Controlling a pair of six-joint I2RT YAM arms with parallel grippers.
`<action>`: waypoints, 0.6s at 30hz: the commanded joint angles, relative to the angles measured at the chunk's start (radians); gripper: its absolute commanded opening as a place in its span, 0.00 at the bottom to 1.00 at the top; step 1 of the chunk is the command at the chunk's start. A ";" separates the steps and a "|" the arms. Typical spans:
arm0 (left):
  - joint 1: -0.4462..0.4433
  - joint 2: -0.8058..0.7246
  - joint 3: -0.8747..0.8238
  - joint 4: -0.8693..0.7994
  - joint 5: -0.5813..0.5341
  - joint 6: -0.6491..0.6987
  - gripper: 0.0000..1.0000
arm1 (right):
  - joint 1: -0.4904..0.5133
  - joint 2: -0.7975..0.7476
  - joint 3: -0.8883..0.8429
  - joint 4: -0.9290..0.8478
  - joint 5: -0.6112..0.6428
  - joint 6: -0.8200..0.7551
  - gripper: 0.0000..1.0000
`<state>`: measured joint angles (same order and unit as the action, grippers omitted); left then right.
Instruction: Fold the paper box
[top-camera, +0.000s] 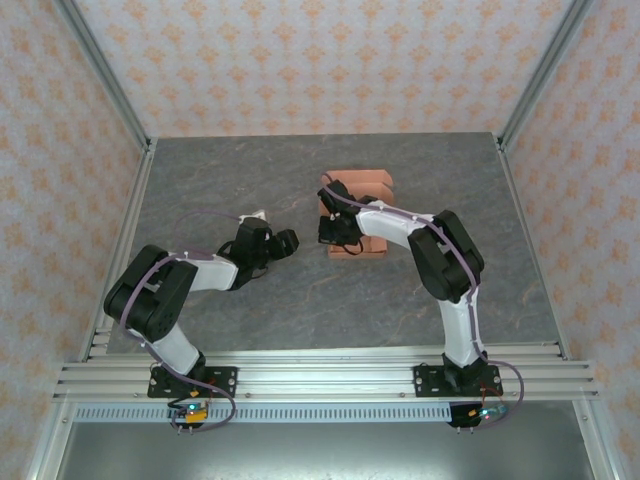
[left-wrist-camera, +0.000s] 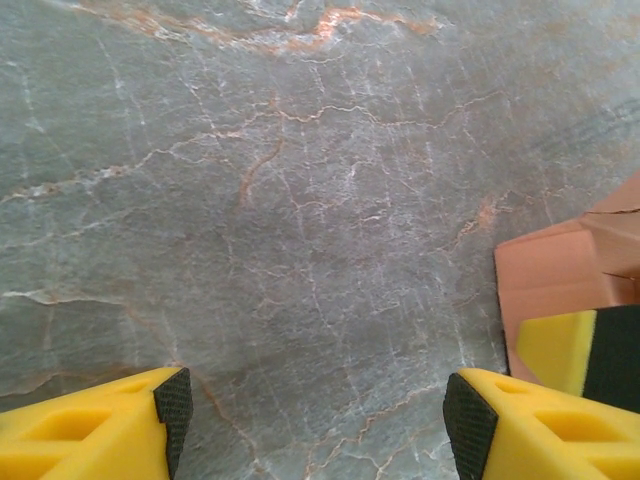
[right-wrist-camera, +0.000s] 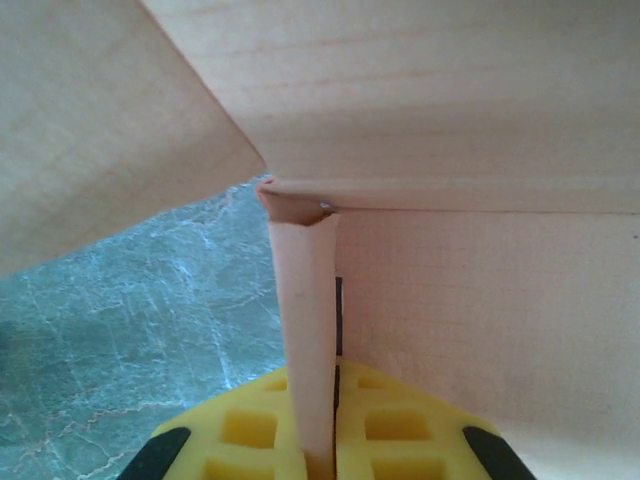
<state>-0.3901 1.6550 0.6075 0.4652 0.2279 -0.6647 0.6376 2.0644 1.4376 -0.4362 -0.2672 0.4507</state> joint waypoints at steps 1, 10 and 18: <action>0.006 0.006 0.002 0.050 0.017 -0.006 0.70 | 0.008 0.059 -0.044 -0.084 -0.086 -0.016 0.15; 0.005 0.004 0.010 0.049 0.023 -0.001 0.70 | 0.017 -0.075 -0.019 -0.045 -0.044 -0.045 0.28; -0.001 0.028 0.068 0.037 0.143 0.057 0.70 | 0.016 -0.255 -0.196 0.125 -0.004 -0.062 0.42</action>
<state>-0.3901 1.6669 0.6315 0.4873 0.3111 -0.6453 0.6498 1.8969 1.2987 -0.3828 -0.3107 0.4057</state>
